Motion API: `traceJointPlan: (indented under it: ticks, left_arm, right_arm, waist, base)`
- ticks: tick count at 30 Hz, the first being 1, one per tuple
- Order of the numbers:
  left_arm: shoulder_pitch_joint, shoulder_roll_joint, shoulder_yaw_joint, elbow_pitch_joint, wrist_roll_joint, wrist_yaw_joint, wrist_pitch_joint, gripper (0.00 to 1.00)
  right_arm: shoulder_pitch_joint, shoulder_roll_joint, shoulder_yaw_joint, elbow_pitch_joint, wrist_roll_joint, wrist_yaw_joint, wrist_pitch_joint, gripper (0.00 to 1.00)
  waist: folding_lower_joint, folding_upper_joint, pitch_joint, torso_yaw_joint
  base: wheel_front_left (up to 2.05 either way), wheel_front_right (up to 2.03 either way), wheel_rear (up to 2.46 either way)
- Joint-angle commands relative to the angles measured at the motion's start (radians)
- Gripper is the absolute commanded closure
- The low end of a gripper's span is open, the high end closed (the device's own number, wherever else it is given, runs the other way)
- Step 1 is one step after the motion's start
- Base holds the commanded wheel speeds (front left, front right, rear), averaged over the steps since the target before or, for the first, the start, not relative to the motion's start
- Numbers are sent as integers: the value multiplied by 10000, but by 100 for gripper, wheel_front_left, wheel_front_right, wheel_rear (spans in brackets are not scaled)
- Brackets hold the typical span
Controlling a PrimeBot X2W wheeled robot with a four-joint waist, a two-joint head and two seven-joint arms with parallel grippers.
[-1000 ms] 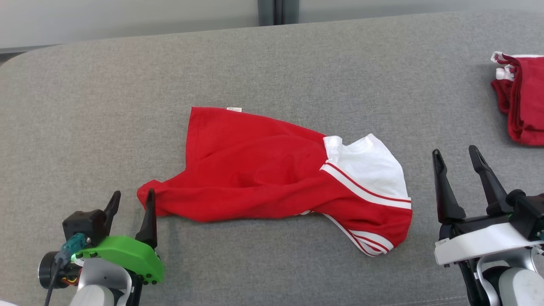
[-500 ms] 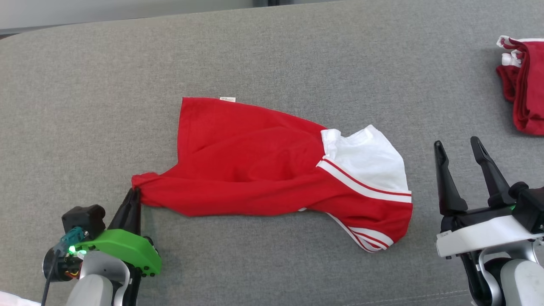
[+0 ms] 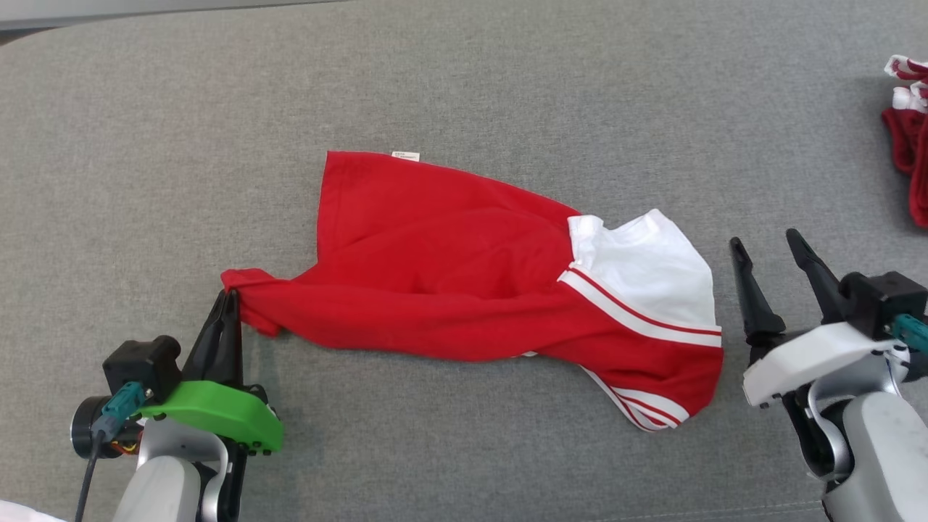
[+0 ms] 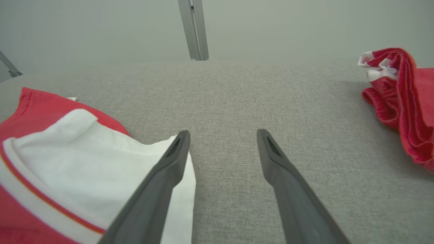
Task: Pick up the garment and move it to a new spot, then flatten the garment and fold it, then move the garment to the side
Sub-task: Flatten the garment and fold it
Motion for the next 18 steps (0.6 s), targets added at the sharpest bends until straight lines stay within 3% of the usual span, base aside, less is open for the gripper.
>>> traceJointPlan:
  ticks: [1, 8, 14, 15, 16, 17, 18]
  left_arm:
    - [-201, -16, -13, -80, 86, 46, -49, 100]
    - [-469, -91, -245, -223, 174, 34, -173, 100]
    - [-514, -123, -335, -321, 252, 71, -471, 100]
    - [-497, -123, -348, -329, 256, 69, -501, 100]
    - [-466, -136, -354, -370, 252, 82, -554, 100]
    - [-436, -142, -366, -402, 254, 88, -593, 100]
    - [-407, -144, -368, -468, 272, 108, -665, 100]
  right_arm:
    - [-389, -111, 211, 367, 144, -12, -26, 0]
    - [-2285, -609, 1599, 2782, 653, -12, -166, 0]
    - [-3408, -1075, 3201, 4261, 931, -12, 424, 0]
    - [-3491, -1152, 3447, 4410, 968, -12, 531, 42]
    - [-3567, -1216, 3656, 4561, 1051, -12, 619, 63]
    - [-3616, -1273, 3780, 4651, 1139, -12, 666, 100]
    - [-3687, -1355, 3896, 4732, 1235, -14, 699, 100]
  waist:
    - [0, 0, 217, 146]
    - [0, 0, 682, 421]
    - [0, 0, 768, 572]
    - [0, 0, 753, 593]
    - [0, 0, 729, 615]
    - [0, 0, 705, 633]
    - [0, 0, 671, 649]
  base:
    - [0, 0, 0]
    - [0, 0, 0]
    - [0, 0, 0]
    - [0, 0, 0]
    - [0, 0, 0]
    - [0, 0, 0]
    - [0, 0, 0]
